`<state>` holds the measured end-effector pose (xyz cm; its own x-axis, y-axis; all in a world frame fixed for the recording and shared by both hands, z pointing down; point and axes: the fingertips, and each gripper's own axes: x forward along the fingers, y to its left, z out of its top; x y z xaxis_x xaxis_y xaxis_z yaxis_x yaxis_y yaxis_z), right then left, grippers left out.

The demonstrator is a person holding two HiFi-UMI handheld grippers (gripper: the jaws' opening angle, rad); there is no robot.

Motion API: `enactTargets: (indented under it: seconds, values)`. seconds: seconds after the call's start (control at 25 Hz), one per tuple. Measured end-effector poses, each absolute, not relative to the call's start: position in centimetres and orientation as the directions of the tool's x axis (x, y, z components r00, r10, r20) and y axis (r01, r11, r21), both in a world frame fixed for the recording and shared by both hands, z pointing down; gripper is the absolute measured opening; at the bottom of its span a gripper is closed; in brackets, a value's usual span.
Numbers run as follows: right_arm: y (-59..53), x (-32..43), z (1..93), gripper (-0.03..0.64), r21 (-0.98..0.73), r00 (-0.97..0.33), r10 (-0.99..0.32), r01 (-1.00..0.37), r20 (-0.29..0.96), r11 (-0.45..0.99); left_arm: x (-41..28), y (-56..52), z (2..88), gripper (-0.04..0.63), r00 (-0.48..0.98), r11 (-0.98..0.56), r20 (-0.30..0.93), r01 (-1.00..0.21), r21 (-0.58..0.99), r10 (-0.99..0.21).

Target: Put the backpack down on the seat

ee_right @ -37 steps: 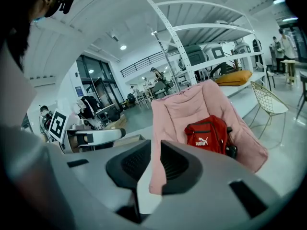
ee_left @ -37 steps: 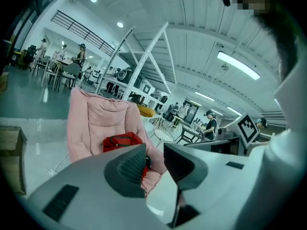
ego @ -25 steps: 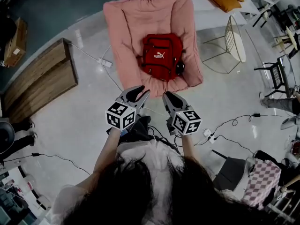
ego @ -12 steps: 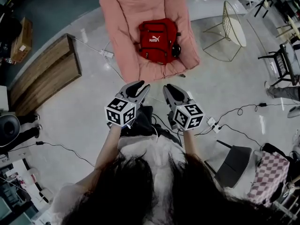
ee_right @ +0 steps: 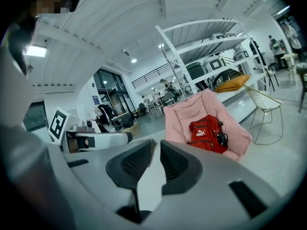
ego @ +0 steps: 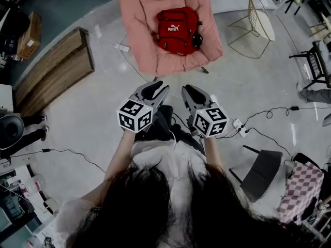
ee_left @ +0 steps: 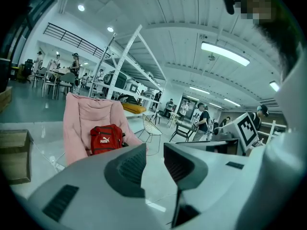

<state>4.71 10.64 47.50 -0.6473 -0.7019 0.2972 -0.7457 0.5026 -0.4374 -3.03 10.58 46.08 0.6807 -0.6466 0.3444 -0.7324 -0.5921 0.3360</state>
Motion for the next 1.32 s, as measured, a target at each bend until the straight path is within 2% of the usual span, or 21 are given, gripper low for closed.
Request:
enactTargets:
  seconds: [0.4,1.32]
  values:
    - [13.3,3.7,46.4,0.071,-0.389,-0.671,-0.689,-0.732,0.273,0.559,-3.1,13.3,45.8,0.126,0.680,-0.599,0.333,-0.733,0.323,-0.653]
    - [14.0,3.9,45.6,0.071,-0.355,-0.674,-0.688,-0.734,0.269,0.579,-4.0,13.0,44.5,0.126,0.660,-0.577,0.291,-0.750,0.324,-0.693]
